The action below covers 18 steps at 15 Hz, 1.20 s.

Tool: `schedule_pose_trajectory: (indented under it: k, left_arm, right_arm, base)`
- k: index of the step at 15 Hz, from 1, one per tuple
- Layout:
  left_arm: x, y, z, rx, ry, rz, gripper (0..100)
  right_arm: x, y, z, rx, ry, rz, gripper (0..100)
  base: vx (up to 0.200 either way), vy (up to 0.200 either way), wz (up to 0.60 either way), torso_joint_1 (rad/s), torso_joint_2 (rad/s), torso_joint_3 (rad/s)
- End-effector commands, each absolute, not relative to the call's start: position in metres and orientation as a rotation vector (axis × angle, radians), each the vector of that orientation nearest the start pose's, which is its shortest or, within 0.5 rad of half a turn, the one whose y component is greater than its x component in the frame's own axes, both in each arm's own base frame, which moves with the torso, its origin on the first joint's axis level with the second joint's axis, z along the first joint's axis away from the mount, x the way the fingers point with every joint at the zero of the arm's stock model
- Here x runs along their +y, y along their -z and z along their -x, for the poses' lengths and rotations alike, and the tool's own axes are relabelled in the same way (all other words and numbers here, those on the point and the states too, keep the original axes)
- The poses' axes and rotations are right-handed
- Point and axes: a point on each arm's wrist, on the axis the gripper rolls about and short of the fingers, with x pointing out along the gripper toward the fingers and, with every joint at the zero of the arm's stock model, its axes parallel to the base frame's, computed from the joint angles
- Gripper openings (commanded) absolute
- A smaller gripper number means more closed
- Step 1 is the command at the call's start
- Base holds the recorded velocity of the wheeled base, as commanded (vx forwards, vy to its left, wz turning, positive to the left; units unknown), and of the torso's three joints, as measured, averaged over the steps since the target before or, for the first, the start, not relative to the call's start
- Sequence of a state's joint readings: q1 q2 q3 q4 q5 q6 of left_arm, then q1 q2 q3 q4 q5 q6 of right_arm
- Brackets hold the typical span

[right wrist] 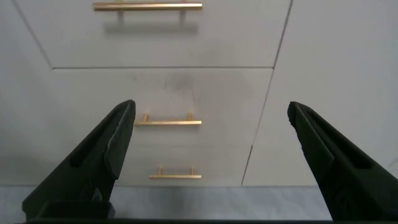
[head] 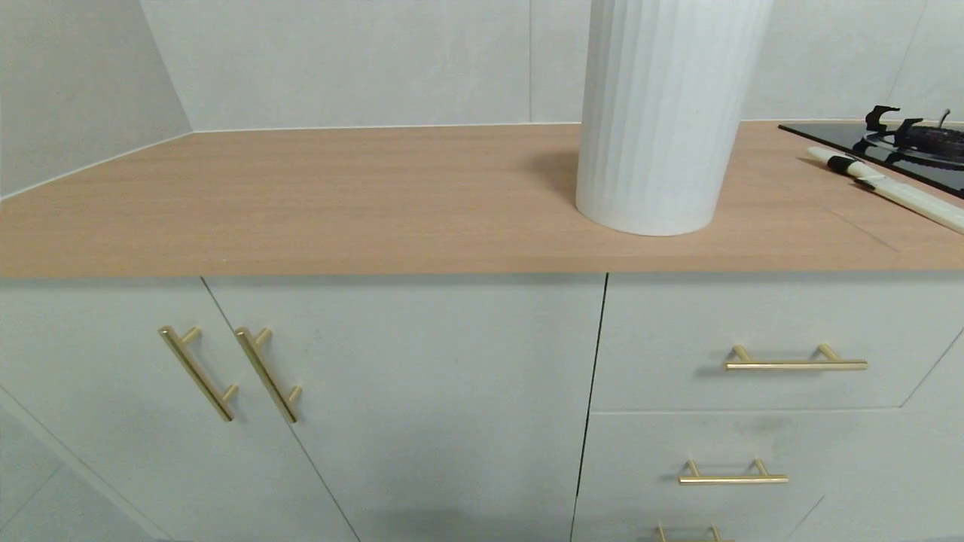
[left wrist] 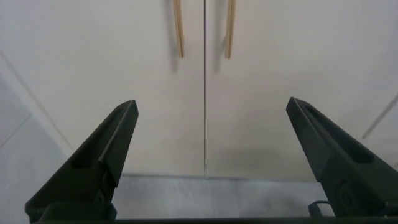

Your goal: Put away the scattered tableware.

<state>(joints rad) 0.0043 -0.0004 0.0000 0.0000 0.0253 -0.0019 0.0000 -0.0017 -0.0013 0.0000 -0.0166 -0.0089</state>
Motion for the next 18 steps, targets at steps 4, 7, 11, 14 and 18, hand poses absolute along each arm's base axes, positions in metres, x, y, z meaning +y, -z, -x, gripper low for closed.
schedule_pose_trajectory:
  k: [4, 7, 11, 14, 18]
  left_arm:
    - [0.0005, -0.0756, 0.0228, -0.002, -0.031, 0.003, 100]
    - [0.0005, -0.0756, 0.0228, -0.002, -0.031, 0.005, 100]
    - [0.0005, -0.0755, 0.0228, 0.0, -0.031, 0.005, 100]
    - [0.0005, -0.0755, 0.0228, 0.0, -0.031, 0.005, 100]
    - [0.0005, -0.0755, 0.0228, 0.0, -0.031, 0.003, 100]
  right_arm:
    - [-0.0004, -0.0755, 0.0228, 0.0, 0.017, 0.011, 100]
    - [-0.0004, -0.0759, 0.0229, -0.001, 0.017, 0.011, 100]
    - [-0.0004, -0.0759, 0.0229, -0.001, 0.017, 0.011, 100]
    - [-0.0004, -0.0759, 0.0229, -0.001, 0.017, 0.009, 100]
    - [-0.0004, -0.0755, 0.0228, 0.0, 0.017, 0.009, 100]
  base:
    - [0.0, 0.0, 0.0, 0.0, 0.0, 0.0]
    - [0.0, 0.0, -0.2, 0.001, 0.0, 0.001]
    - [0.0, 0.0, 0.0, 0.0, 0.0, 0.0]
    - [0.0, 0.0, 0.0, 0.0, 0.0, 0.0]
    - [0.0, 0.0, 0.0, 0.0, 0.0, 0.0]
